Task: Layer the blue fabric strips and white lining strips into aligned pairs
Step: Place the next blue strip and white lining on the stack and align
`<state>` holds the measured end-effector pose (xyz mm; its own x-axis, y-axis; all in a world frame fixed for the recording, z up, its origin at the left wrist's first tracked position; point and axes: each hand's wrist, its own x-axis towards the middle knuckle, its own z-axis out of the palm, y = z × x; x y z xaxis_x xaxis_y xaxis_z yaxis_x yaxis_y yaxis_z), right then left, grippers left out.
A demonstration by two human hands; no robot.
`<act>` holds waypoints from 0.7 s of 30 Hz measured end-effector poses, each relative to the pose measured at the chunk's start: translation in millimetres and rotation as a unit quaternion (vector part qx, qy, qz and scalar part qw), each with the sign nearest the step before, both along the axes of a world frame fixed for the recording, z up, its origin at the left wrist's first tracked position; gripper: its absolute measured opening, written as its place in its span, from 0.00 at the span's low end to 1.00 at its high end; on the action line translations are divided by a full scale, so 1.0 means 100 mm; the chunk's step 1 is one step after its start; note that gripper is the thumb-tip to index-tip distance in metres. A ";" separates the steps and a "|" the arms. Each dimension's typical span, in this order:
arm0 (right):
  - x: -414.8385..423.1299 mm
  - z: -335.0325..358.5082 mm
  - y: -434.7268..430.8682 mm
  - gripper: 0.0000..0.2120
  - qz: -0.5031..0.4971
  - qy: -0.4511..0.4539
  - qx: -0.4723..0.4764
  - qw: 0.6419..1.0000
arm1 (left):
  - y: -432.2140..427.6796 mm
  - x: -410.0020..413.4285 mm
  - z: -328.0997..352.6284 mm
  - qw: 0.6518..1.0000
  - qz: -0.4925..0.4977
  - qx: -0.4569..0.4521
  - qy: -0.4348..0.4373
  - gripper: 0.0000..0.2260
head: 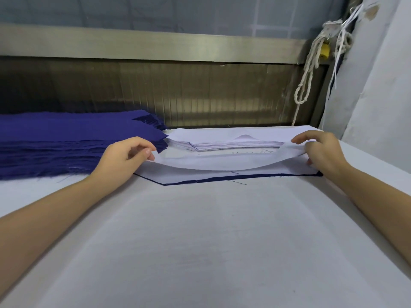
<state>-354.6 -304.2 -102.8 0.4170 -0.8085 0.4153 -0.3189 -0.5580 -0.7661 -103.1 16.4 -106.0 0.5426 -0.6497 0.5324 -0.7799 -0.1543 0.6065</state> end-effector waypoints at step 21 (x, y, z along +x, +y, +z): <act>-0.06 0.06 0.01 0.16 -0.004 0.066 -0.052 0.996 | 0.02 -0.14 0.03 1.000 -0.021 0.019 -0.005 0.14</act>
